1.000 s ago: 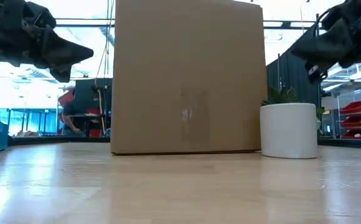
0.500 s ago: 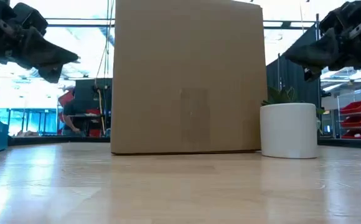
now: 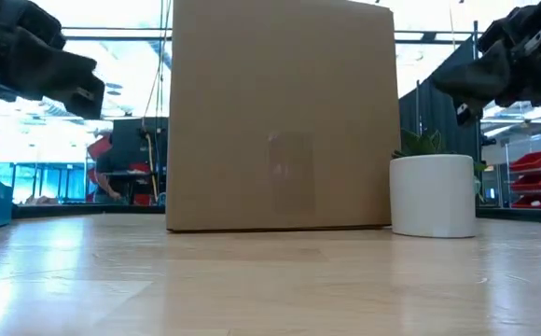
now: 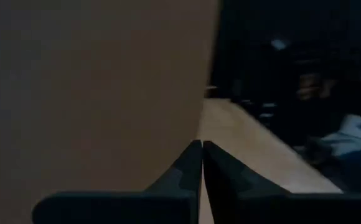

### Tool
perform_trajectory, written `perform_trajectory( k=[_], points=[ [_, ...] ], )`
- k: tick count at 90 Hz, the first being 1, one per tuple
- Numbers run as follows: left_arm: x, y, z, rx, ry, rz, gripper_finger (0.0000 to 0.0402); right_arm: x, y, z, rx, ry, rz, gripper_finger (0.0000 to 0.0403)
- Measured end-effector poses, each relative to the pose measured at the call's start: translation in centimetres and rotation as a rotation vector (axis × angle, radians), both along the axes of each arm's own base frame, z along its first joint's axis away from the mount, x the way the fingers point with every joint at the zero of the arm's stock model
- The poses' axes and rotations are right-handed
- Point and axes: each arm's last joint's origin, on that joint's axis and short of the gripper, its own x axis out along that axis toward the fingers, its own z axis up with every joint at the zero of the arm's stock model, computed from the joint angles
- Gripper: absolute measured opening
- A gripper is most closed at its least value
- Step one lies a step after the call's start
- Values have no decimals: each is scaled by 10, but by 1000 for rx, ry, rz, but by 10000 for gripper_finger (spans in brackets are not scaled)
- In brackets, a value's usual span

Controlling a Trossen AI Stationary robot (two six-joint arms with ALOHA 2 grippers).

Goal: Wrap mug
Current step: Return to Home Position

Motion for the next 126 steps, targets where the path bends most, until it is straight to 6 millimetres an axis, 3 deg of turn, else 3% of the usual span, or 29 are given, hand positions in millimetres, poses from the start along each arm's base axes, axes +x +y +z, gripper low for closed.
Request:
perform_trajectory(
  k=[126],
  points=[
    [1, 3, 2, -12, -24, 27, 0, 0, 0, -1, 0, 2, 2, 2]
  ],
)
